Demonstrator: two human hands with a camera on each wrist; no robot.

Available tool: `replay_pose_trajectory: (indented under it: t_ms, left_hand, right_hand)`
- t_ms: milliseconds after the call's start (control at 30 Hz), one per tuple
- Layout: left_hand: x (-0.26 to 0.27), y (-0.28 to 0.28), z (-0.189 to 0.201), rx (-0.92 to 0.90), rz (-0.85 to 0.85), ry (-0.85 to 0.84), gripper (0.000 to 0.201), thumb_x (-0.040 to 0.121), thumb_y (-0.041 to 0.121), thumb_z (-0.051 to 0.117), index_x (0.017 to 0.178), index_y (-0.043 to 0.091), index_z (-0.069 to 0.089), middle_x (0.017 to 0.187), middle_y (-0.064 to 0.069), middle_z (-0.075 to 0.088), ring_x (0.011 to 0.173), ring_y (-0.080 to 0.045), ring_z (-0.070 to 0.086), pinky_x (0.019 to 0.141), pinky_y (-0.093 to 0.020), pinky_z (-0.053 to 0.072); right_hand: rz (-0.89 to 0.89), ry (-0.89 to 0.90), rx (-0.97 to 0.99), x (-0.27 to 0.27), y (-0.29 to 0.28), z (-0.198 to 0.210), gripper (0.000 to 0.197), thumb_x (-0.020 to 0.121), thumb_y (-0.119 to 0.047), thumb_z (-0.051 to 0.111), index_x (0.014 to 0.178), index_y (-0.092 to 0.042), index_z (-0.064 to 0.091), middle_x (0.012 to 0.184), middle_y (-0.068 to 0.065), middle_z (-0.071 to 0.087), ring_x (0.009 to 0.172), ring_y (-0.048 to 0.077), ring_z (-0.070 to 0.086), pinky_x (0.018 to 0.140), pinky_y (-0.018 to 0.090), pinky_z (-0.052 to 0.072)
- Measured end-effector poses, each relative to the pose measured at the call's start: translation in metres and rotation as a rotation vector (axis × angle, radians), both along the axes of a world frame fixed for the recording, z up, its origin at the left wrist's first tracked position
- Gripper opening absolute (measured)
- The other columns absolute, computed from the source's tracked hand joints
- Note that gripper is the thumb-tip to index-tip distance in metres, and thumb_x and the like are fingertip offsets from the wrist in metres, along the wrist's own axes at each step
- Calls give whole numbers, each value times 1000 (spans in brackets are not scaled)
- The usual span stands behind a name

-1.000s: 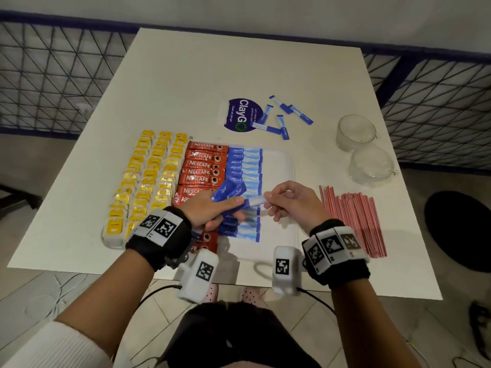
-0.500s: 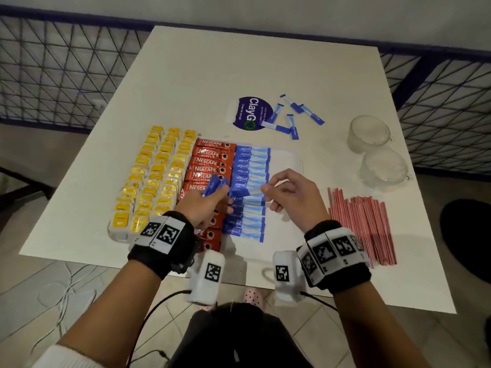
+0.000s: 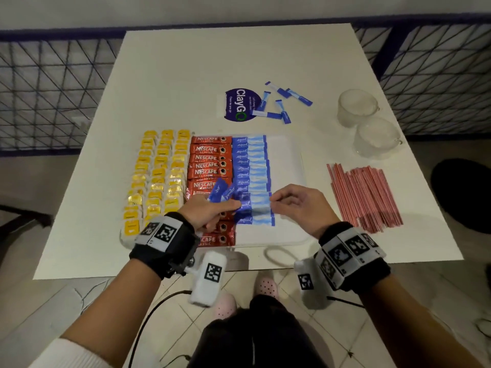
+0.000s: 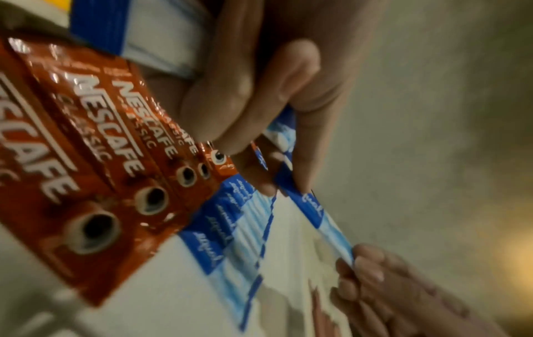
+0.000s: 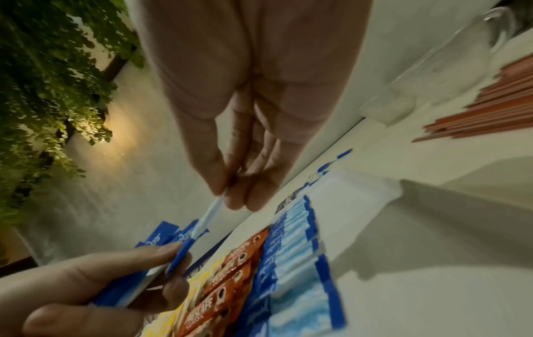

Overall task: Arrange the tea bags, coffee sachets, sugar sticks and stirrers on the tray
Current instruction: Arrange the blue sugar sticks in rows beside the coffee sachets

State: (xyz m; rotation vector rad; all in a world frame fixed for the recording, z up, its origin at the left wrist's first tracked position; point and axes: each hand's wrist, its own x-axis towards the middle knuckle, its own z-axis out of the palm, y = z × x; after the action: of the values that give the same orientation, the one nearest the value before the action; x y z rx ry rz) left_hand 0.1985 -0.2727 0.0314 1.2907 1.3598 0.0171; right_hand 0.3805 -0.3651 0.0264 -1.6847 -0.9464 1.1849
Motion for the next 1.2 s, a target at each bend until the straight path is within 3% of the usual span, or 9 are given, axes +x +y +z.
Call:
replay_pose_trajectory:
  t_ms: [67,167,267,333,433,533,633,800,1200]
  left_hand:
    - [1,-4,-4,86,-74,71,52,80,35,70,46,16,36,33,4,33,28,-9,29,34,-16,25]
    - [1,-11,-7,199,-223,159,33,85,37,64,64,16,49,53,2,43,49,-11,40,46,-23,29]
    - [-2,-15,-8,298,-282,158,15,89,31,60,90,16,63,72,1,55,72,-16,50,58,-22,34]
    - [-4,-16,-10,311,-262,137,17,89,24,61,101,13,66,86,1,59,83,-15,52,70,-21,35]
    - [-3,-15,-12,340,-313,162,13,86,23,64,97,15,65,81,5,58,79,-13,53,64,-20,37]
    - [4,-15,-13,357,-414,196,13,84,27,66,92,18,62,81,6,59,74,-11,52,59,-18,37]
    - [12,-16,-13,388,-520,261,20,88,28,62,102,14,63,87,4,59,78,-10,51,67,-21,38]
    - [14,-14,-13,519,-604,362,28,92,27,55,115,11,58,112,-8,61,103,-23,57,83,-28,41]
    - [18,-10,-16,618,-754,500,28,93,34,52,112,13,56,112,-6,59,102,-22,56,79,-28,41]
  right_hand:
    - [14,-8,-71,1,-7,-8,15,80,5,65,88,-7,61,64,-1,59,49,-2,53,59,11,46]
    - [62,-39,-214,3,-16,-16,16,82,8,61,95,-1,62,62,2,62,53,7,58,63,19,51]
    - [41,62,-306,5,-23,-19,10,83,11,59,81,2,61,50,0,62,43,4,58,52,13,49]
    - [12,102,-332,4,-23,-18,17,83,12,57,73,-1,59,47,1,61,38,2,55,46,12,45]
    - [45,25,-409,0,-17,-16,18,84,7,60,69,-4,58,62,10,59,35,1,52,43,12,42]
    - [67,-34,-482,-6,-9,-17,19,85,-1,62,69,-8,58,65,11,60,32,0,49,38,10,40]
    - [58,-84,-504,-10,-4,-19,17,85,-5,64,70,-10,58,64,7,61,29,-1,47,36,10,38]
    - [39,-124,-498,-13,-2,-21,19,86,-5,62,69,-11,58,61,7,59,29,0,46,37,11,39]
    - [46,-130,-515,-12,0,-21,18,85,-6,65,73,-11,52,59,6,59,28,2,48,35,11,39]
